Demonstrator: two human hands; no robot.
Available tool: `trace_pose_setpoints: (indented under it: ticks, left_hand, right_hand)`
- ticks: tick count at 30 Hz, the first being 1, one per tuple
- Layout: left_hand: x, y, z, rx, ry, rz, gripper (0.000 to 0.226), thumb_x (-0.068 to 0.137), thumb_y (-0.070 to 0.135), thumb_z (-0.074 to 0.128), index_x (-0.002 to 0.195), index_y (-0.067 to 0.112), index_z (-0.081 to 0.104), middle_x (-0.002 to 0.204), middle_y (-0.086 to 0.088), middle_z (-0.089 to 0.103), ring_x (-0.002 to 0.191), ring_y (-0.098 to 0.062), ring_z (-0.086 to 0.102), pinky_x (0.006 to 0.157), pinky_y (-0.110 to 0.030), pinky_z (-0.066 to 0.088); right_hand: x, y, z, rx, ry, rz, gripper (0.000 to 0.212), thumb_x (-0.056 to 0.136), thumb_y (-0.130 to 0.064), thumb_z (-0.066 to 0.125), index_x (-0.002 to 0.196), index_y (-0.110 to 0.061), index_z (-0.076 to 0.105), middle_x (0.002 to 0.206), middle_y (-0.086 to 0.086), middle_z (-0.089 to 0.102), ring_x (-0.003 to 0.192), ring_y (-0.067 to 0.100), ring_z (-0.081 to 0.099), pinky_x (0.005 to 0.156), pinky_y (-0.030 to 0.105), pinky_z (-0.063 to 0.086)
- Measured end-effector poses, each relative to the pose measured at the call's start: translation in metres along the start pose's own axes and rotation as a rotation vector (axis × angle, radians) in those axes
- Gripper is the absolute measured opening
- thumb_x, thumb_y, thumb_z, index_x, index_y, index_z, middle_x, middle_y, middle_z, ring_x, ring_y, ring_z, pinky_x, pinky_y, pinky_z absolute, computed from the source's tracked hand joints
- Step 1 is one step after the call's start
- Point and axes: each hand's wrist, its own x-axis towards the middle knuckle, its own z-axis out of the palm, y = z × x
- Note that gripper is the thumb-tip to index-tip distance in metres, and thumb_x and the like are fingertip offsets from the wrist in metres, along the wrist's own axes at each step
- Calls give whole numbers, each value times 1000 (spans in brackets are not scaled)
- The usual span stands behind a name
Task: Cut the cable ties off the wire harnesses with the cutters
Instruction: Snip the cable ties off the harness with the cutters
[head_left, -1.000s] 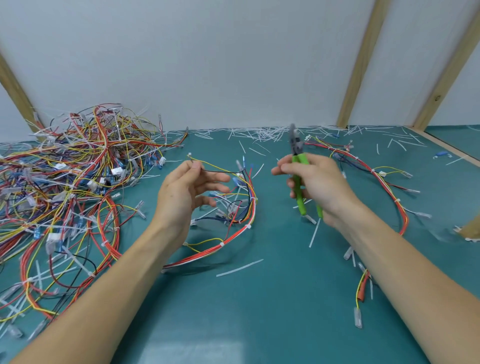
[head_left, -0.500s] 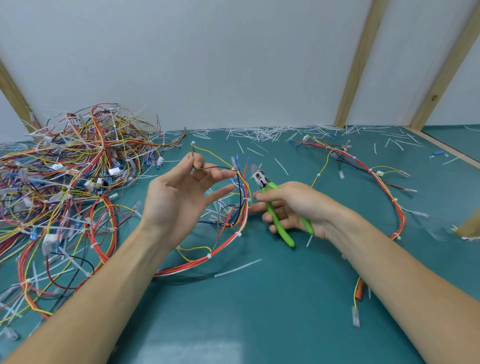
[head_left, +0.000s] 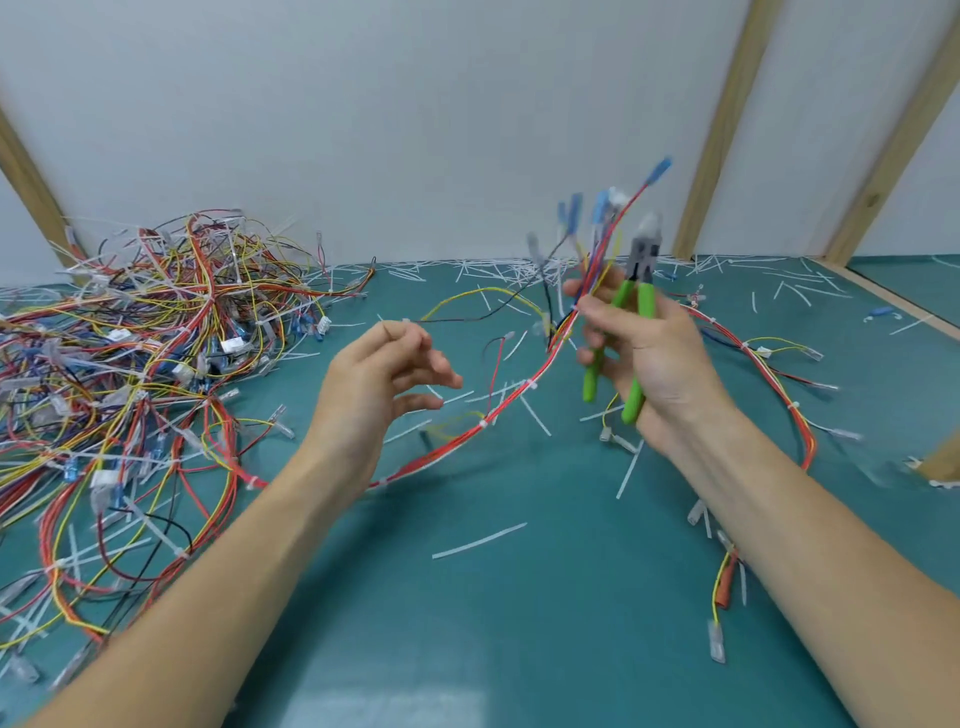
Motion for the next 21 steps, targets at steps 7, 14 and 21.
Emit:
trace_pose_setpoints:
  ticks: [7, 14, 21]
  left_hand:
    - [-15, -2, 11, 508, 225, 522, 12, 95, 22, 60, 84, 19, 63, 74, 3, 65, 73, -16, 63, 63, -32, 45]
    - [-26, 6, 18, 652, 104, 731, 23, 90, 28, 63, 77, 9, 65, 72, 8, 63, 71, -5, 56, 68, -20, 38]
    - [-28, 11, 20, 631, 324, 899, 20, 88, 8, 66, 77, 3, 50, 70, -1, 49, 65, -13, 45, 63, -31, 40]
  right_hand:
    - [-8, -5, 7, -125, 8, -134, 22, 90, 3, 70, 99, -16, 69, 91, 3, 79, 56, 10, 51, 57, 26, 44]
    - [-19, 14, 21, -284, -18, -129, 25, 87, 4, 75, 96, -19, 68, 74, -6, 77, 58, -1, 62, 55, 14, 46]
    - [-21, 21, 24, -377, 83, -132, 26, 83, 1, 80, 88, -22, 69, 62, -8, 69, 52, 3, 59, 52, 11, 45]
